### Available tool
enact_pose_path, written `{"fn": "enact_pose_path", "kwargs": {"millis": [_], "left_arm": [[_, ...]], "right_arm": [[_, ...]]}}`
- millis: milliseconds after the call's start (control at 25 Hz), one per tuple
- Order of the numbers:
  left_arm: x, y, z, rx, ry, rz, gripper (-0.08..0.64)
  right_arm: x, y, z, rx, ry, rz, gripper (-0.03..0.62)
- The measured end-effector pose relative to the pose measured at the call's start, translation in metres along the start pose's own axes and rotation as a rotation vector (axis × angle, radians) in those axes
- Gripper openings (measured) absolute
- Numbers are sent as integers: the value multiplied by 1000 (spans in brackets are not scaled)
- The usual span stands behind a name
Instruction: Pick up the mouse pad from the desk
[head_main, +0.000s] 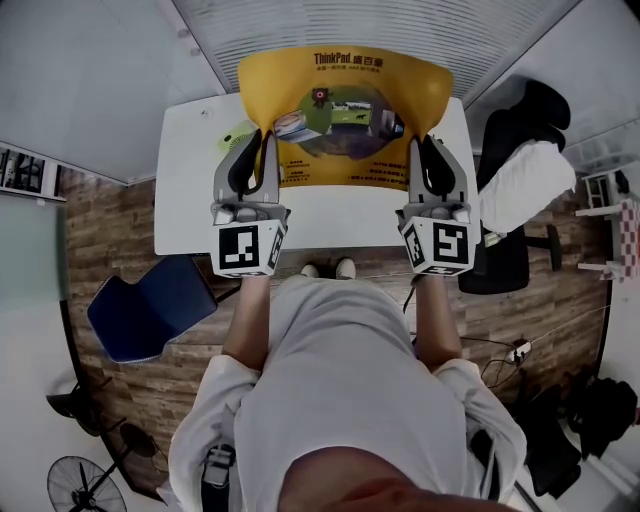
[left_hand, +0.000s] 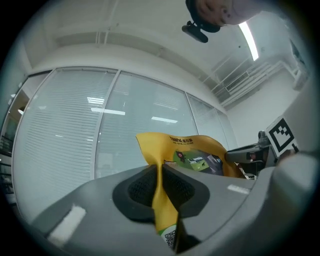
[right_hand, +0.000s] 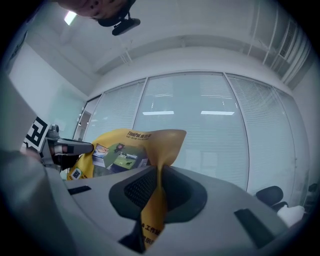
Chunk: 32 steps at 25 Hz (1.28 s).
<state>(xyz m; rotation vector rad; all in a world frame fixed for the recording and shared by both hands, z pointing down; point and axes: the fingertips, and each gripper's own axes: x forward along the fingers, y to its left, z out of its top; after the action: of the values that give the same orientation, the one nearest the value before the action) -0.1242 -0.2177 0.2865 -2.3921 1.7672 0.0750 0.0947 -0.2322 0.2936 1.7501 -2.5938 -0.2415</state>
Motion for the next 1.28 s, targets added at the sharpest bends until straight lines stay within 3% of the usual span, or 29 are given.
{"fn": "enact_pose_path", "kwargs": {"millis": [440, 640, 840, 1280], "left_arm": [[-11, 5, 52, 39, -111, 11, 35], [-15, 4, 67, 71, -135, 29, 37], [-23, 3, 71, 78, -139, 46, 37], [-30, -11, 66, 92, -140, 53, 38]], "right_arm": [[-14, 7, 58, -86, -146, -25, 46], [-17, 5, 73, -71, -174, -25, 48], [-23, 7, 74, -19, -159, 14, 44], [-32, 3, 63, -1, -154, 31, 40]]}}
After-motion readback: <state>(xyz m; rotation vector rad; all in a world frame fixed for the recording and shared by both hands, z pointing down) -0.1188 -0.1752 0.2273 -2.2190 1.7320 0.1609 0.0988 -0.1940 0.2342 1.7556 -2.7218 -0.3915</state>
